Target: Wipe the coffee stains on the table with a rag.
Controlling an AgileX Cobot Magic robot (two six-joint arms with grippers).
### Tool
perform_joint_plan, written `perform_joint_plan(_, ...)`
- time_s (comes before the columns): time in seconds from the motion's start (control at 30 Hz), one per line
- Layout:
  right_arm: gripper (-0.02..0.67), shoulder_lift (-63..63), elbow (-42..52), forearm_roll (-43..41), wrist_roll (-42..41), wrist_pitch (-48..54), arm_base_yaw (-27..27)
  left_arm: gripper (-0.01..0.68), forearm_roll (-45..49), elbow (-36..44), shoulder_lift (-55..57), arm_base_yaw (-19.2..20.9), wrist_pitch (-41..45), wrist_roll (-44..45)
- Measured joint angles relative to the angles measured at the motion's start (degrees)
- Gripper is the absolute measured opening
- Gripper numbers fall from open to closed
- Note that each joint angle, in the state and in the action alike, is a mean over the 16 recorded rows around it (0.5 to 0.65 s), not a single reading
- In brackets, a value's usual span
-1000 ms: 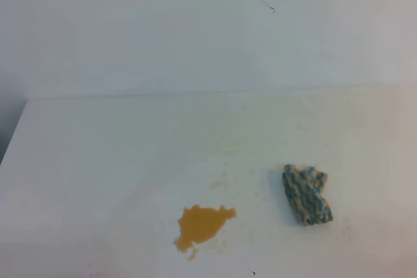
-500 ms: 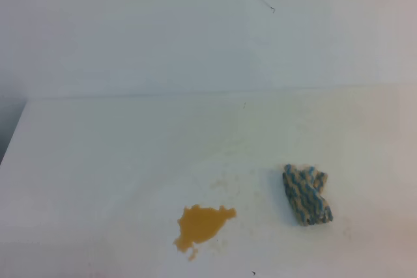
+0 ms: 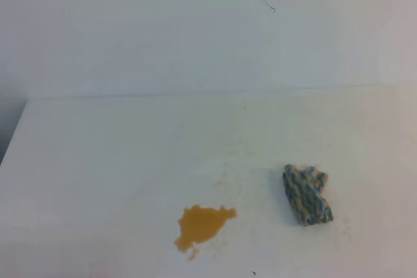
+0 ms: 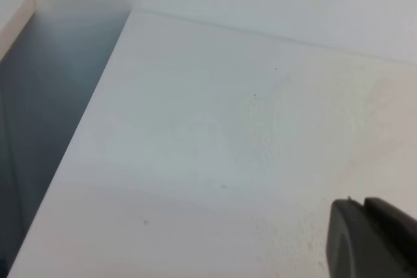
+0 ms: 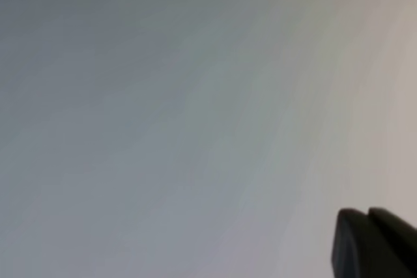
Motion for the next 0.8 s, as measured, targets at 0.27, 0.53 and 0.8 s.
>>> perform_joint_plan(0.27,-0.003,2.63,-12.25,-13.36,0.34,7.80,0.00,-0.001,0.00,0.00,0.00,0.00,0.18,-0.01)
perform_joint_plan(0.53,-0.003,14.31,-27.13,-14.94,3.75,30.13,0.00,-0.001,0.00,-0.16,0.00,0.00,0.30,-0.01)
perform_joint_plan(0.8,-0.003,33.10,-41.17,-9.50,1.40,53.91,0.74,-0.001,0.00,-0.32,0.09,0.00,0.36,-0.01)
